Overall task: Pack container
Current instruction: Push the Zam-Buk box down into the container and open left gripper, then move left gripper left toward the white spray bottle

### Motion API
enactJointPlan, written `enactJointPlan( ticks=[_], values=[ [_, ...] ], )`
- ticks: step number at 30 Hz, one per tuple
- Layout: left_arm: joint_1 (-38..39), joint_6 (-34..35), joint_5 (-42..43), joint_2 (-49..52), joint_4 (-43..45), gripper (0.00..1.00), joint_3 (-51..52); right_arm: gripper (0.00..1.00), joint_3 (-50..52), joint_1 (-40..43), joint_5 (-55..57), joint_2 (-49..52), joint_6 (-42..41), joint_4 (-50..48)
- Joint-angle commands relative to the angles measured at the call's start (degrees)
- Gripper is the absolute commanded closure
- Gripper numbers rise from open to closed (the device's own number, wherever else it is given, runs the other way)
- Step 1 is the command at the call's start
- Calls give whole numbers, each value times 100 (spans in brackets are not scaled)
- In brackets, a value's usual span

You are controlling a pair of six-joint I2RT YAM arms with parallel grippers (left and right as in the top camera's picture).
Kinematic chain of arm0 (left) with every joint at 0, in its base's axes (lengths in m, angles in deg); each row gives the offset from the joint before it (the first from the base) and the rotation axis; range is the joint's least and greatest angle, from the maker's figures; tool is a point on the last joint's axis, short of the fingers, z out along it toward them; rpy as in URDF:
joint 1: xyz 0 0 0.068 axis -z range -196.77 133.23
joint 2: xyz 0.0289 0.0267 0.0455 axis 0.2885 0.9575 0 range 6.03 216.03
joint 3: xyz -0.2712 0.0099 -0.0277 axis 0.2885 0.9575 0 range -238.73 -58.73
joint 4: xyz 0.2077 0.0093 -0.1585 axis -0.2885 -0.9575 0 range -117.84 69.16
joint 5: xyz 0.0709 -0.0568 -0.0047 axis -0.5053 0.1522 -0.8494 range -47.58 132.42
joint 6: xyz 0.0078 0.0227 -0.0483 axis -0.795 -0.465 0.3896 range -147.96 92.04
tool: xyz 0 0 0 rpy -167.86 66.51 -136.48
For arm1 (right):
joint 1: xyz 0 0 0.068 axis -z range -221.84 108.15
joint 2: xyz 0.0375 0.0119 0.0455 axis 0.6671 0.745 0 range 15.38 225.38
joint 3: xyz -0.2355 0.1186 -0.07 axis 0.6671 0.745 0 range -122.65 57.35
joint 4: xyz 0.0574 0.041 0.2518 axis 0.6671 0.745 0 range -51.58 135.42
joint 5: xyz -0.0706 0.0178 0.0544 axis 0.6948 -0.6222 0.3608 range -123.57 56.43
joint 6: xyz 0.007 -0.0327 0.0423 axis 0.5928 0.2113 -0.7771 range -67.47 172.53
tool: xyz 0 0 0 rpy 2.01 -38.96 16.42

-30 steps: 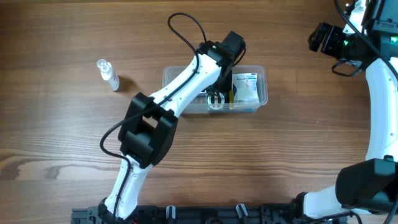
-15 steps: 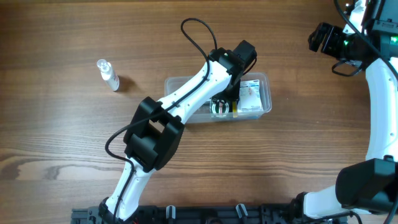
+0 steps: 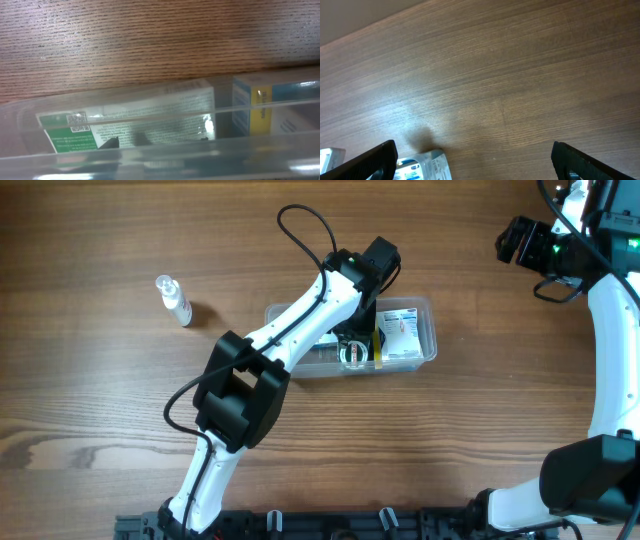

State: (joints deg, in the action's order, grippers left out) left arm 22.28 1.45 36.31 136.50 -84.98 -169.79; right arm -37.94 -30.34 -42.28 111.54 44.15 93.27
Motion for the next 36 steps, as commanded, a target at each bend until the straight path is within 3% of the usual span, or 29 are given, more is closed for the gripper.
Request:
enactJointPlan(
  ticks=[1,15,18,26,31,36],
  values=[
    [-31,-68,7,-70,-96,49,-17,0,-28,-17,33,7,-79,-15],
    [-76,-221,-20,-1663,-426,42,-28,0,-28,-17,33,7,-79,-15],
    [-236,-216,-251,-2031,-839,41,-28,0,-28,-17,35,7,-76,-15],
    [-1572,-201,-540,-2557,-2564,34,-28,0,-28,-17,33,7,-79,-15],
    [-2586,-546,-566,-2559,-2463,32,-26,0,-28,-17,33,7,-79,-15],
    [-3211,-1462,-533,-2557,-2017,21,-26,0,-28,-17,35,7,-76,-15]
  ],
)
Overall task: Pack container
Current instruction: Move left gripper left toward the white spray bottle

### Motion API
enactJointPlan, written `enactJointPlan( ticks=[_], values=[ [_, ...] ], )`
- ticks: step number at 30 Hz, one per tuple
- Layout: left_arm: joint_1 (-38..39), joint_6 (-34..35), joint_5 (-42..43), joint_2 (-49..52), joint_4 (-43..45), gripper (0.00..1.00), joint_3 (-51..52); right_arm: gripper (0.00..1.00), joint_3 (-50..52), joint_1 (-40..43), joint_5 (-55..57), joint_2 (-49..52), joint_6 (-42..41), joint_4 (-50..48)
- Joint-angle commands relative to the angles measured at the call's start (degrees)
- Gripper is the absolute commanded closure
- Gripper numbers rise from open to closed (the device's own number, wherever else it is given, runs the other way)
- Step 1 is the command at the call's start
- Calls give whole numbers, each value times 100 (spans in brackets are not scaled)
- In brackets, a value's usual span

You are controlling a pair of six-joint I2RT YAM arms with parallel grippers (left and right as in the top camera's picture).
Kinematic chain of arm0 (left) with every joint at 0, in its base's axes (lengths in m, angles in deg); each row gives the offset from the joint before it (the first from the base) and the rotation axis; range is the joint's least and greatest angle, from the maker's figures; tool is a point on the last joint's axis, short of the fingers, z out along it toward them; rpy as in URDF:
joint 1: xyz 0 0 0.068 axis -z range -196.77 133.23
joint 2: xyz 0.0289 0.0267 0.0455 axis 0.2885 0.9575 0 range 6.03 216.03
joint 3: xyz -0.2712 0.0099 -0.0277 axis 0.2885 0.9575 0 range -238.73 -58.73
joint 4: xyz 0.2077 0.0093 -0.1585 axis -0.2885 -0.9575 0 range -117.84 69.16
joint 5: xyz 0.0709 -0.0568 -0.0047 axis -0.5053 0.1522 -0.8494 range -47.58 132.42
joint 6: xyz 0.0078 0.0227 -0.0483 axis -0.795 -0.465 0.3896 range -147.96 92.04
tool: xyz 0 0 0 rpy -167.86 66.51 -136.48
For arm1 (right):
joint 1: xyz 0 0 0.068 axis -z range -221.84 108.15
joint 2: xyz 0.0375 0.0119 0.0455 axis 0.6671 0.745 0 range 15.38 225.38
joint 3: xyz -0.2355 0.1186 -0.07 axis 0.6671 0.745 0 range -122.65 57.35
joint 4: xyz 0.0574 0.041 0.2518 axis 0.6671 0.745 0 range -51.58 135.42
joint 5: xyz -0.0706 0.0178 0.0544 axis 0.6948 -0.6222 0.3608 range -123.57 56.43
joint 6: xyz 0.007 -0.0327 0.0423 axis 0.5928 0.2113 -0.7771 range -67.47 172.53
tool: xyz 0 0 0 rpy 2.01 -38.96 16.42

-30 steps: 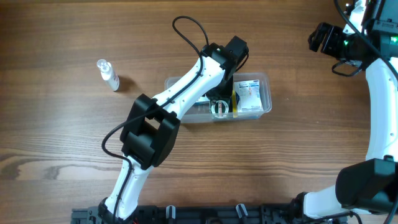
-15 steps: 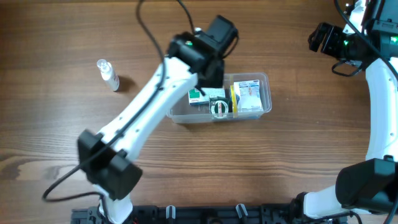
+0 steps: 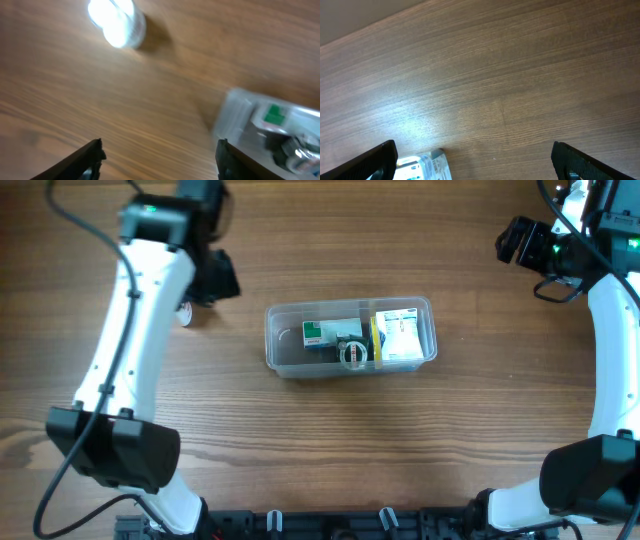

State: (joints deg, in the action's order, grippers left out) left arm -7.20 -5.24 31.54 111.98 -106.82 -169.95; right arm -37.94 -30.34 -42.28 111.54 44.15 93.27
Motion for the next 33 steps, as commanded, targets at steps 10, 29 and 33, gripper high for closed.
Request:
enactJointPlan(
  ticks=[10,29,33],
  values=[
    [-1215,-1528,24,-98,852,9,-11,0,-28,-17,33,7,-81,-15],
    [-1392,-2105,507,1259,1497,8,-11,0,-28,-17,33,7,-79,-15],
    [-1392,-2105,507,1545,1539,8,-11,0,-28,-17,35,7,-76,-15]
  ],
)
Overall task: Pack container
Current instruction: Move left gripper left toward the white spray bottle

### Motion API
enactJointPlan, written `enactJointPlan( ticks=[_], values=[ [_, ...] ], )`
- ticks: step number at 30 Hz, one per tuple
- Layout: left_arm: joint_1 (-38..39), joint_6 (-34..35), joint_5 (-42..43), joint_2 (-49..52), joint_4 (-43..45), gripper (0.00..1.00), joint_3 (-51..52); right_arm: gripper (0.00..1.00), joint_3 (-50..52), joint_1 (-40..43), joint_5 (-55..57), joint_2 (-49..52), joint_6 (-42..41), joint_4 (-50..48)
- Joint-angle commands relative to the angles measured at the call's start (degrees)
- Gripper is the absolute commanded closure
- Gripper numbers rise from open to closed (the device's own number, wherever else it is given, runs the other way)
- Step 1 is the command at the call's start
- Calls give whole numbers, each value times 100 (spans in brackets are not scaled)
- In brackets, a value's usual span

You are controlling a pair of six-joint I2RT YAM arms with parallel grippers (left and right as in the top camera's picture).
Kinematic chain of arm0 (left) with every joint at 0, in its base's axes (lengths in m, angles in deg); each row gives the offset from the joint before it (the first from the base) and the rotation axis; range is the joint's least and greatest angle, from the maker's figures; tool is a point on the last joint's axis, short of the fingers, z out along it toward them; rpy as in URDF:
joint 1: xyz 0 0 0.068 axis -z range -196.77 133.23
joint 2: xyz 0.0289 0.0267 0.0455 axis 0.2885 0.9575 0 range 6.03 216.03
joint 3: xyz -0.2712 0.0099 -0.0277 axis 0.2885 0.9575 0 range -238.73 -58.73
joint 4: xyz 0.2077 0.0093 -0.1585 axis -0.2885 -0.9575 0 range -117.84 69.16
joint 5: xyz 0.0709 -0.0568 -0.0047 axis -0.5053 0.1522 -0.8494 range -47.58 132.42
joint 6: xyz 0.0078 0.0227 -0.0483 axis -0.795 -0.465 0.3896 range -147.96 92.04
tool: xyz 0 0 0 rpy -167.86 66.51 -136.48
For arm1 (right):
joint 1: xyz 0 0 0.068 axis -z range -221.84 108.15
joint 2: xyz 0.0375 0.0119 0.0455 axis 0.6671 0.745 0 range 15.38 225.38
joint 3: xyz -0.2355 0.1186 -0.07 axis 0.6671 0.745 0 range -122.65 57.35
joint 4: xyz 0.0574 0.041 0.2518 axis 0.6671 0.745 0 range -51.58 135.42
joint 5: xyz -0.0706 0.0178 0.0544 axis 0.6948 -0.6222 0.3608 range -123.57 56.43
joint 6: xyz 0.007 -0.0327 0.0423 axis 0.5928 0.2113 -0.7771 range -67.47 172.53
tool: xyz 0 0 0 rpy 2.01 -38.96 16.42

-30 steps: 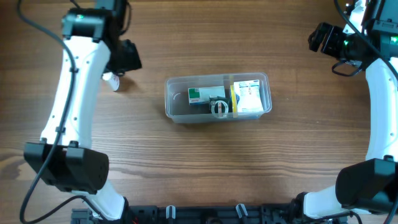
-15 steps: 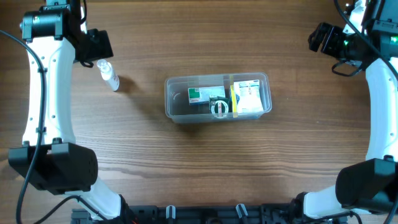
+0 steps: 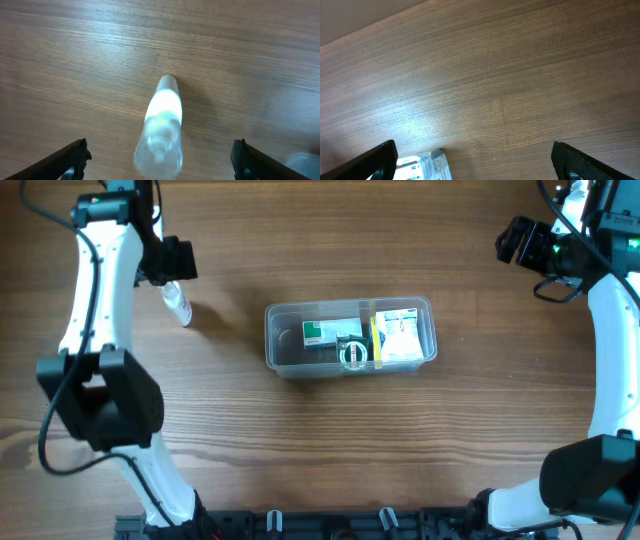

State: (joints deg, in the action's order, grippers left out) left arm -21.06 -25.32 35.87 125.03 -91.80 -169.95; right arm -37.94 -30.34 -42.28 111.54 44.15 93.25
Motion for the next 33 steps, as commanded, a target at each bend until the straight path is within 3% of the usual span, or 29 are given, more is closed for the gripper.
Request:
enactJointPlan(
  ticks=[1,12,16,23,26,33],
  values=[
    [-7,-96,74,302,52,8,-11,0,-28,-17,33,7,-79,-13],
    [-7,-94,74,741,245,18,-11,0,-28,-17,33,7,-79,-15],
    [-7,-92,79,745,291,36,-11,0,-28,-17,35,7,-79,-15],
    [-7,-87,378,745,332,76,-11,0,-28,-17,33,7,-79,-13],
    [-7,-90,374,745,308,88,-11,0,-28,-17,33,7,-79,-13],
    [-7,-92,369,691,114,96,-13,0,-28,-17,33,7,-79,-15]
  ],
)
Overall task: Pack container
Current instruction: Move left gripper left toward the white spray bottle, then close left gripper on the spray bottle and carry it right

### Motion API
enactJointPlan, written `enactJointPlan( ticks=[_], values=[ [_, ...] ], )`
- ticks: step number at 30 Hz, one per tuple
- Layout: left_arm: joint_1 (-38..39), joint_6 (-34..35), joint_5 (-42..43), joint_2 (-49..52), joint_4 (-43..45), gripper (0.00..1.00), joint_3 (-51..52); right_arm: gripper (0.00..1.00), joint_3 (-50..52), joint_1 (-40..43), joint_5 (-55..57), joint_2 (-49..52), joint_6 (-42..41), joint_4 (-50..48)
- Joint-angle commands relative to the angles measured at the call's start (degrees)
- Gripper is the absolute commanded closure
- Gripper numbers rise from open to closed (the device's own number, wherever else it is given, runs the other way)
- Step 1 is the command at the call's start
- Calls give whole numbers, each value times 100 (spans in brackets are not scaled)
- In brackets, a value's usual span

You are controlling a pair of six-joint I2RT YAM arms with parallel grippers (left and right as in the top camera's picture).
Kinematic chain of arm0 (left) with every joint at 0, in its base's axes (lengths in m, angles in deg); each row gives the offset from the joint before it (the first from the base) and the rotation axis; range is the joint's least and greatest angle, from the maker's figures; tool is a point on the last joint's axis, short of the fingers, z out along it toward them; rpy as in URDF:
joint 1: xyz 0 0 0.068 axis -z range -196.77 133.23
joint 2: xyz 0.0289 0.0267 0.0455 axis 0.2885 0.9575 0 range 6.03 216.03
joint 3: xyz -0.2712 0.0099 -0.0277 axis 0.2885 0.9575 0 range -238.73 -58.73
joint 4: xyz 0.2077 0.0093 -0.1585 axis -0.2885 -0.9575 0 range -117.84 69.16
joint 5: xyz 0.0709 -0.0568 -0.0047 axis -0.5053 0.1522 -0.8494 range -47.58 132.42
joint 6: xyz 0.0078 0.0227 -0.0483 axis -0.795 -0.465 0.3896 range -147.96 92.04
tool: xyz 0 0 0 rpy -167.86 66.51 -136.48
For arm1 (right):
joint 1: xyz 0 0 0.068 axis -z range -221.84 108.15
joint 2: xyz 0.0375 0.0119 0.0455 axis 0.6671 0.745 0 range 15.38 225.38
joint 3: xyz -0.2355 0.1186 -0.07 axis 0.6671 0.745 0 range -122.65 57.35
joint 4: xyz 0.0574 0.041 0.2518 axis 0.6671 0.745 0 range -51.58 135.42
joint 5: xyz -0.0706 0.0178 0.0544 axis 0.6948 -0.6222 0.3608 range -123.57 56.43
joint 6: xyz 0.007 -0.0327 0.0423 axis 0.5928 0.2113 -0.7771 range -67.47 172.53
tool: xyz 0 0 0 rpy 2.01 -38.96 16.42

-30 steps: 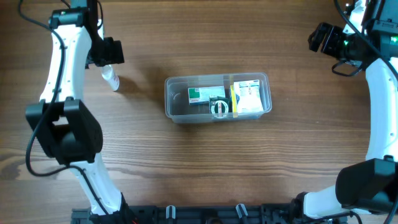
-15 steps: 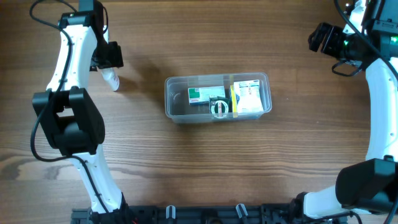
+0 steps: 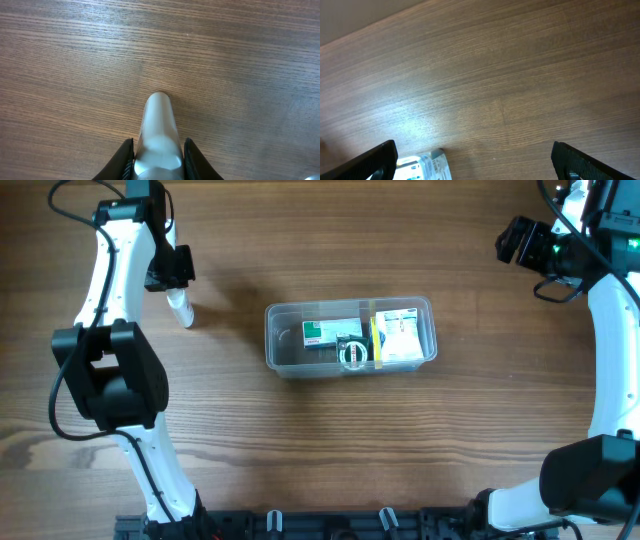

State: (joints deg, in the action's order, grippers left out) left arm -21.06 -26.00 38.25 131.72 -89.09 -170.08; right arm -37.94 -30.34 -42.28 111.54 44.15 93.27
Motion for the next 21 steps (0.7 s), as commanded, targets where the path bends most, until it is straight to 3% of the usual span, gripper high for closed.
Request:
enactJointPlan(
  ticks=[1,8,13,21],
  values=[
    [-7,-24,131,-22,-188,96,0,0,-28,-17,35,7,-79,-17],
    [2,0,197,-686,-374,96,-4,0,-28,-17,35,7,-79,-15],
    [96,0,780,-1268,-726,96,-4,0,-26,-17,35,7,-79,-15],
    [911,52,890,-2201,-1180,96,-4,0,-26,-17,35,7,-76,-20]
  ],
)
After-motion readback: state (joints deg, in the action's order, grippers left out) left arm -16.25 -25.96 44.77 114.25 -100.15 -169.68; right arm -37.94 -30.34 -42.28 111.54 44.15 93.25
